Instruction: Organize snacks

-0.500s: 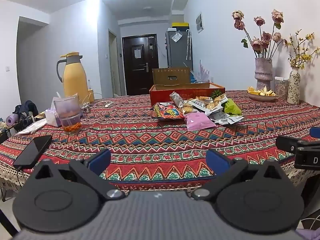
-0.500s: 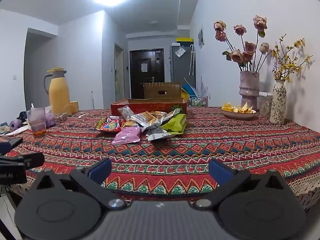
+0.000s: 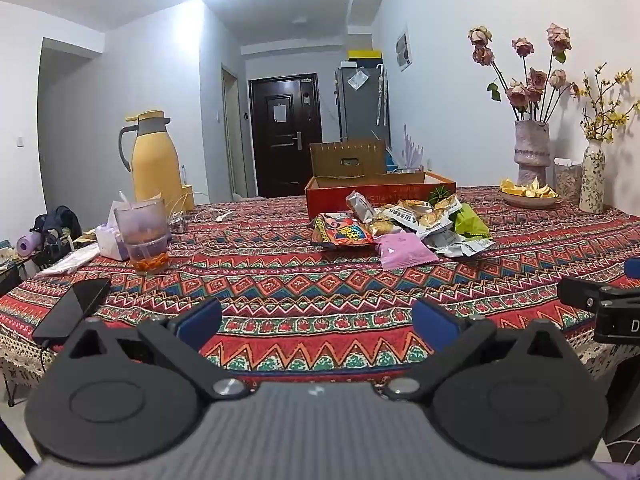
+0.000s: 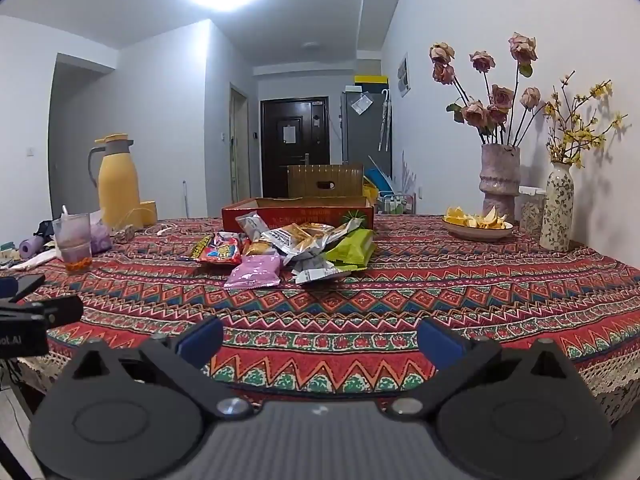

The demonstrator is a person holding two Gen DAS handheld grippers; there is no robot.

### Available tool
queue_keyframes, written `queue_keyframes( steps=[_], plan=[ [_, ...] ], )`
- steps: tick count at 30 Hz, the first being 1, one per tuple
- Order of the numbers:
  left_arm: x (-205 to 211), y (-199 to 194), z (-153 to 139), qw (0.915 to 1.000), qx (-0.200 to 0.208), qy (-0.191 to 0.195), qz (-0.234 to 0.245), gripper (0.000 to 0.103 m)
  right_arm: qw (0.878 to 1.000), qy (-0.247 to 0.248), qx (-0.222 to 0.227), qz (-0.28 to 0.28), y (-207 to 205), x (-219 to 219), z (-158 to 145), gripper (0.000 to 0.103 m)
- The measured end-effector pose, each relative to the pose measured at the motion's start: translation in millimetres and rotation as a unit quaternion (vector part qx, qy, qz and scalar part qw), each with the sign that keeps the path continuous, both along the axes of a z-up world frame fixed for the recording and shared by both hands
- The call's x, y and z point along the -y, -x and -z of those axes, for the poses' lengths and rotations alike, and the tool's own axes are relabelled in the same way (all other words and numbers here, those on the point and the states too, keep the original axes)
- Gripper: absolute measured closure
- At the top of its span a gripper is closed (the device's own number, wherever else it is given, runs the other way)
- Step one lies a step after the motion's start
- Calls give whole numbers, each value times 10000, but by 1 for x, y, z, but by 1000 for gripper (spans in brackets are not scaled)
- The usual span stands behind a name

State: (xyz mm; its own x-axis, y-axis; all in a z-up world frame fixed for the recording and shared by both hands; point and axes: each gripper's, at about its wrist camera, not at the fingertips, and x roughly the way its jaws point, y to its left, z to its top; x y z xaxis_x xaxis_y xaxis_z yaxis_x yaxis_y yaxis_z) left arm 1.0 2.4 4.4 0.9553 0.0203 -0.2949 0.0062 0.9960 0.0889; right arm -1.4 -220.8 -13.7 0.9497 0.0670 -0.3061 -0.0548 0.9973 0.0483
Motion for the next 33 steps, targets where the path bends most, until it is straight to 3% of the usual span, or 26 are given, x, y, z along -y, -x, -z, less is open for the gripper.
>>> queue_keyframes(
  steps=[33],
  plan=[
    [1,2,-1,9999,54,-86,-12,0,10000,-13,-37,54,0,3,0,0]
  ],
)
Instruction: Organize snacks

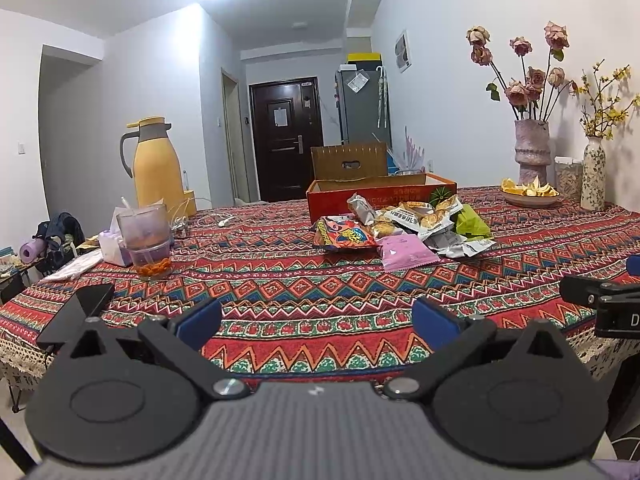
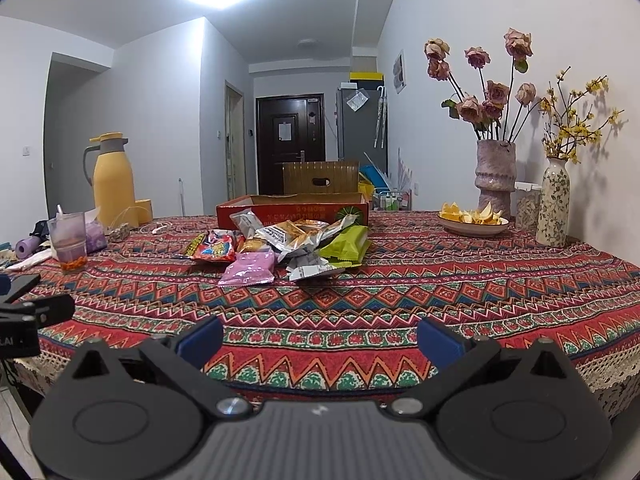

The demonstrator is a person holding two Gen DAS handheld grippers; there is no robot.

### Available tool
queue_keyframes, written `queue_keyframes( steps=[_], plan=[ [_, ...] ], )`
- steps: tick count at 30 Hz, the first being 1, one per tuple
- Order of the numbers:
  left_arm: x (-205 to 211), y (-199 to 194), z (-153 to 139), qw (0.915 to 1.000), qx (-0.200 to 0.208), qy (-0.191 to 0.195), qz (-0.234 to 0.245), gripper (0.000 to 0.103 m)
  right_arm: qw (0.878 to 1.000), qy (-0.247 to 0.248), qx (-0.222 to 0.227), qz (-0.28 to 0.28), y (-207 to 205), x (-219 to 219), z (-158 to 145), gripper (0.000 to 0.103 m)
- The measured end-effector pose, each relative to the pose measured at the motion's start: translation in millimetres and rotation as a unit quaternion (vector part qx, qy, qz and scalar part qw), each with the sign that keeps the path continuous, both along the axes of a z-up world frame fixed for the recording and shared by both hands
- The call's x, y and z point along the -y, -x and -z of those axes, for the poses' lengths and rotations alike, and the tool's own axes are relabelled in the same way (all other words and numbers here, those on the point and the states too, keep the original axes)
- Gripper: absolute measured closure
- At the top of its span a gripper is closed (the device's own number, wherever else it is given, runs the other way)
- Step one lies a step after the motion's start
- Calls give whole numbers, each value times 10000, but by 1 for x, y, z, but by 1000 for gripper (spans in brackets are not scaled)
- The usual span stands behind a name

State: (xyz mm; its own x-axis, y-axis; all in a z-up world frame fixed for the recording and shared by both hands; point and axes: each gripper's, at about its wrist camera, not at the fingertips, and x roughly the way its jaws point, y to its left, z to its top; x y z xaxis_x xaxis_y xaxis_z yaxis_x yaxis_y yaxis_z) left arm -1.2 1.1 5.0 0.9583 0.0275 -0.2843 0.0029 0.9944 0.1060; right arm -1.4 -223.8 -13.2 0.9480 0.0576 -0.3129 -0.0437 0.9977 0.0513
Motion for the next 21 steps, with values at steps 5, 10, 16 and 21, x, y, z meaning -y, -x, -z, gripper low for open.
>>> queue_keyframes(
  steps=[5,10,16,21],
  plan=[
    [0,0,1,10000,-13,-6,10,0,10000,18,-7,-7,0,-1,0,0],
    [1,0,1,10000,5,-26,10,0,10000,15,-7,-2,0,-1,0,0],
    [1,1,1,10000,3,-28,1,0,10000,17,-11,-1,0,0,0,0],
    [0,0,1,10000,2,-27,4,0,10000,20,-22,8,0,0,1,0]
  ],
)
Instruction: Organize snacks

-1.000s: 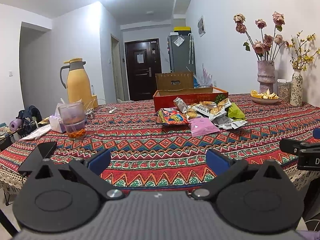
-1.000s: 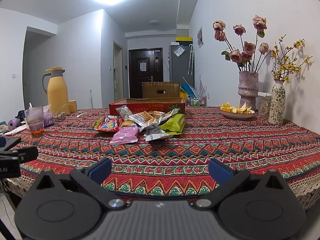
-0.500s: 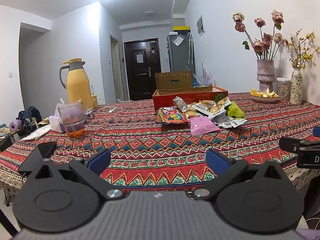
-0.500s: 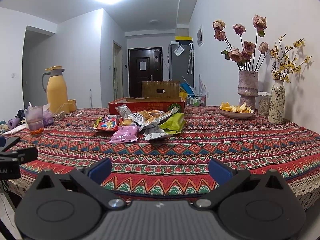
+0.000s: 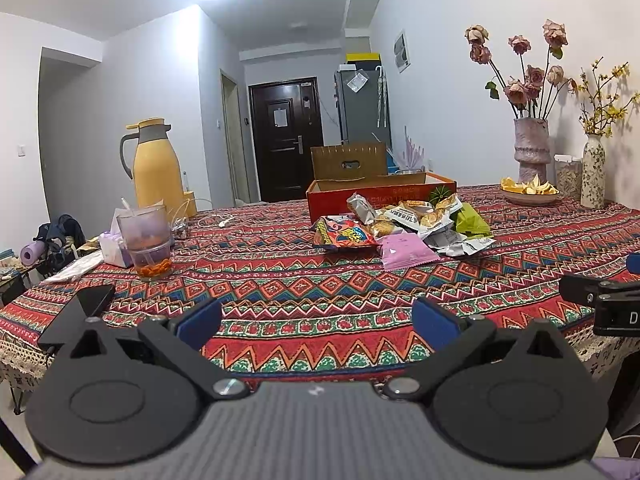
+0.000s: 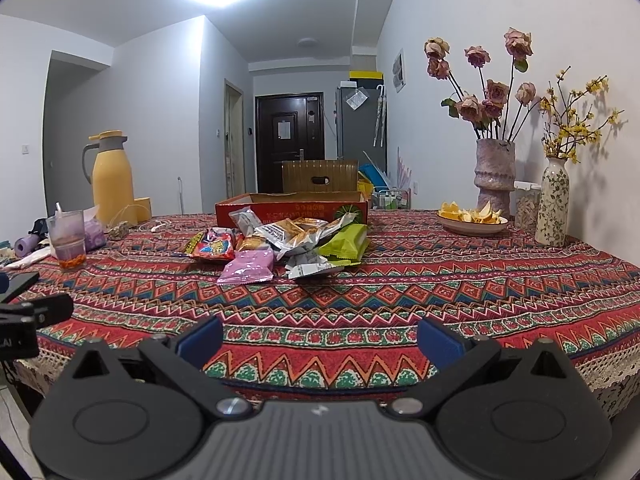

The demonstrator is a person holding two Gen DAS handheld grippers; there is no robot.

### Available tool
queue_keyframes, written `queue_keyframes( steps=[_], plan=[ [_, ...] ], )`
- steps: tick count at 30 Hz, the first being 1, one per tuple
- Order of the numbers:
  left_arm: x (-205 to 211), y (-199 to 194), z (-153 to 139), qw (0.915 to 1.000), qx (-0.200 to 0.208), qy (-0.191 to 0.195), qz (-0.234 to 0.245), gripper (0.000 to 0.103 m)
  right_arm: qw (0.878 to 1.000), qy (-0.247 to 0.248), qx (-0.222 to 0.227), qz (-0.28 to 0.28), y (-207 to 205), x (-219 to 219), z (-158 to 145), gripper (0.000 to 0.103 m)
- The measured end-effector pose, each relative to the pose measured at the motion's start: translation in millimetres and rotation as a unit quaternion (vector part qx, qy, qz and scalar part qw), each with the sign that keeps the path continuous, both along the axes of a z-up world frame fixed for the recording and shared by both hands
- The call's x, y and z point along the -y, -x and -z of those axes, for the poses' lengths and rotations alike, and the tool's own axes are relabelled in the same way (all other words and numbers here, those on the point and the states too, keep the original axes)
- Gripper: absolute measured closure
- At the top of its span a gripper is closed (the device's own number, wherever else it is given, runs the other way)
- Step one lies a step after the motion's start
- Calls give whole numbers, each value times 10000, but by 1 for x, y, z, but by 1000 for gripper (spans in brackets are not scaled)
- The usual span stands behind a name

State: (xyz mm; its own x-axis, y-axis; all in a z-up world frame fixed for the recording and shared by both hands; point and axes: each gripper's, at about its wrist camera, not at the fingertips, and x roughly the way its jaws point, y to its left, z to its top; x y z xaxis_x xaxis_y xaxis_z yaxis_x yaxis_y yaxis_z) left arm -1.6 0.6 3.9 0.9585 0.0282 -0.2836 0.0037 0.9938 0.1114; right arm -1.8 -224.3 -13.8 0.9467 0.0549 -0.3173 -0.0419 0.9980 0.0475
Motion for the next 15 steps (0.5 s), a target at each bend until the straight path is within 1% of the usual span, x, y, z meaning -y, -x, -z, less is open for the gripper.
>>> queue_keyframes(
  steps=[15],
  plan=[
    [-2,-1,1,10000,-31,-6,-14,0,10000,39,-61,32,-3,-1,1,0]
  ],
)
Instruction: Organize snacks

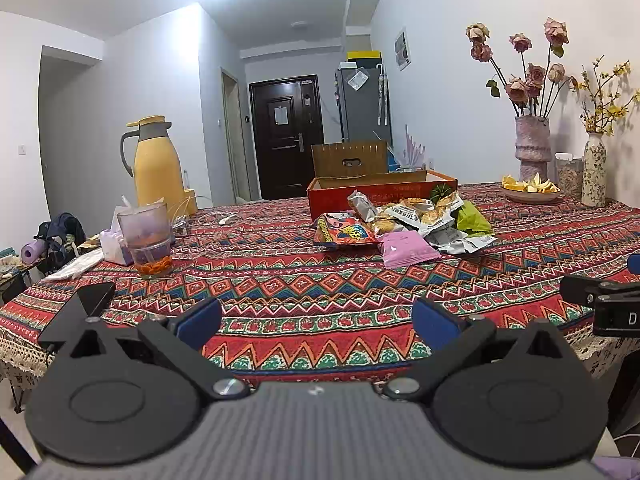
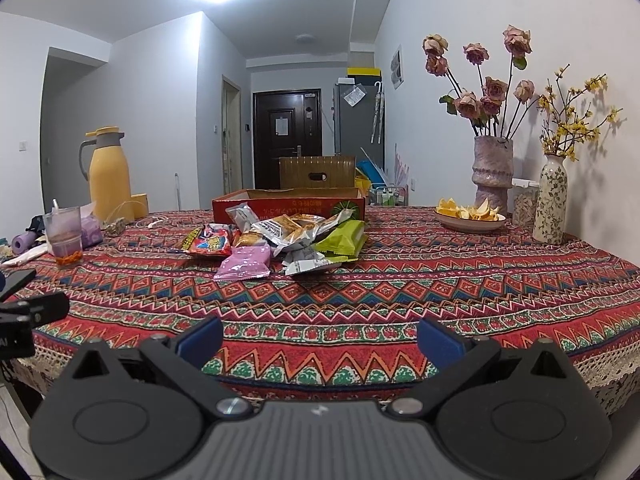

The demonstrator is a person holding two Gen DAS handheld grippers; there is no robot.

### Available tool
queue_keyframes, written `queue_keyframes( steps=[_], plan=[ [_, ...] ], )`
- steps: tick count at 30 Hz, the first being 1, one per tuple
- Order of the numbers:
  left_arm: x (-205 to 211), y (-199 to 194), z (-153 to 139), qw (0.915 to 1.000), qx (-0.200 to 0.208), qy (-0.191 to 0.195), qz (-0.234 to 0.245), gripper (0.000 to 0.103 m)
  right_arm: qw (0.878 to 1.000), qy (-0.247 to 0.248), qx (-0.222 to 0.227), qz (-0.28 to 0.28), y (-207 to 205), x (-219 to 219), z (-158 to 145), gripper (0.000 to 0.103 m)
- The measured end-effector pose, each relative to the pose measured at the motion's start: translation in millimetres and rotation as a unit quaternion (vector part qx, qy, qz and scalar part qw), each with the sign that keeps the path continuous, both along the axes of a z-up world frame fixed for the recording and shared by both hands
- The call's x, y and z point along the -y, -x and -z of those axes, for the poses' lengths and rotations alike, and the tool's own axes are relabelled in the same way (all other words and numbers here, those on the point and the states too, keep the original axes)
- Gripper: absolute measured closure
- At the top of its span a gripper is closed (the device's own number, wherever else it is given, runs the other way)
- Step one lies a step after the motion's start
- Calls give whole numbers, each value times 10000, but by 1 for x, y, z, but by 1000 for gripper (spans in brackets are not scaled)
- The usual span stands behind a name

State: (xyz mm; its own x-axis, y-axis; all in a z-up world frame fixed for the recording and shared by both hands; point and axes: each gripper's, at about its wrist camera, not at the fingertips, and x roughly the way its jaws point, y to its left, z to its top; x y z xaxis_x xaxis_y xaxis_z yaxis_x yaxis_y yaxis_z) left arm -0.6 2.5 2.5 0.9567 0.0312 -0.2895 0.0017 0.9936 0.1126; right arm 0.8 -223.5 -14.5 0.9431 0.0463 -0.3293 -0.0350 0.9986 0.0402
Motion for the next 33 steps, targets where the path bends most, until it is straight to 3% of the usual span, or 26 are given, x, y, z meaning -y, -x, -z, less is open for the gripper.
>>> queue_keyframes(
  steps=[20,33],
  plan=[
    [-2,-16,9,9996,-261,71,-74,0,9999,113,-15,-68,-13,-6,2,0],
    [-1,-85,3,9976,-649,215,83,0,9994,49,-273,-227,-69,-5,0,0]
  ],
)
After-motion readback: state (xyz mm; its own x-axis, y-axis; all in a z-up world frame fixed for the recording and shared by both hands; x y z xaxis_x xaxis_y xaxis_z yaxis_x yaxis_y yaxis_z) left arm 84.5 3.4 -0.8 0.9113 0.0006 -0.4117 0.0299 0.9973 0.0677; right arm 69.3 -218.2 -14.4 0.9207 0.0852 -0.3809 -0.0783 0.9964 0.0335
